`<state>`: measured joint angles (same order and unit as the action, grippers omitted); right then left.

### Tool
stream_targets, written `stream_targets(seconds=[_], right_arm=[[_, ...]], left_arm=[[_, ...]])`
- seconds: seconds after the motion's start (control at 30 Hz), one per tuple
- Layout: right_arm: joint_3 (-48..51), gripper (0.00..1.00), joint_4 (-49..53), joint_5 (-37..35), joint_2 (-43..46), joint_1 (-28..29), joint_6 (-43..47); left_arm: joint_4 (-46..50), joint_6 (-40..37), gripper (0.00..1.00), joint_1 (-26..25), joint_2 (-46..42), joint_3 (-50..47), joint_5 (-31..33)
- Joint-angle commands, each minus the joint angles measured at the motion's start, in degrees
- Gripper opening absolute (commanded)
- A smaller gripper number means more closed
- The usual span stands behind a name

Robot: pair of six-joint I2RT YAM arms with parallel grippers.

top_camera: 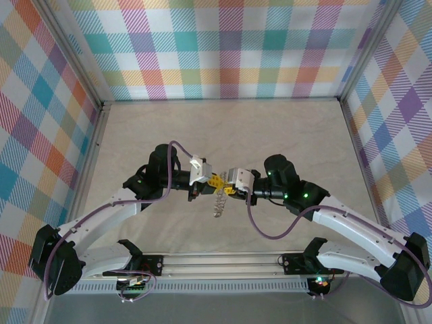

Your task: Put the keys on the keyring

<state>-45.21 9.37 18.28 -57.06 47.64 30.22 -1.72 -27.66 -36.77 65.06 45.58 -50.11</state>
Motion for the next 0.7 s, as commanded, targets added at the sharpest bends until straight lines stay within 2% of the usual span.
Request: stream_targets(seconds=[0.0, 0.27, 0.43, 0.53, 0.67], right_arm=[[0.3, 0.14, -3.4, 2.7, 0.8, 0.3, -1.0], [-1.3, 0.03, 0.2, 5.0, 0.3, 0.2, 0.0], [-2.4, 0.0, 3.5, 5.0, -0.1, 0.3, 0.7], [-3.6, 0.0, 6.0, 4.6, -0.9, 0.2, 1.1], [-5.7, 0.0, 9.9, 3.9, -2.8, 0.3, 1.7]], left_arm=[[-2.3, 0.0, 0.0, -1.2, -0.1, -0.2, -2.5], [5.2, -5.8, 0.0, -1.2, 0.0, 0.6, 0.1], [8.7, -7.8, 0.12, -1.2, 0.8, 1.4, 1.7], [12.7, -9.4, 0.25, -1.2, 1.6, 3.2, 1.7], [13.3, -10.8, 0.28, -1.3, 1.5, 3.7, 1.2]])
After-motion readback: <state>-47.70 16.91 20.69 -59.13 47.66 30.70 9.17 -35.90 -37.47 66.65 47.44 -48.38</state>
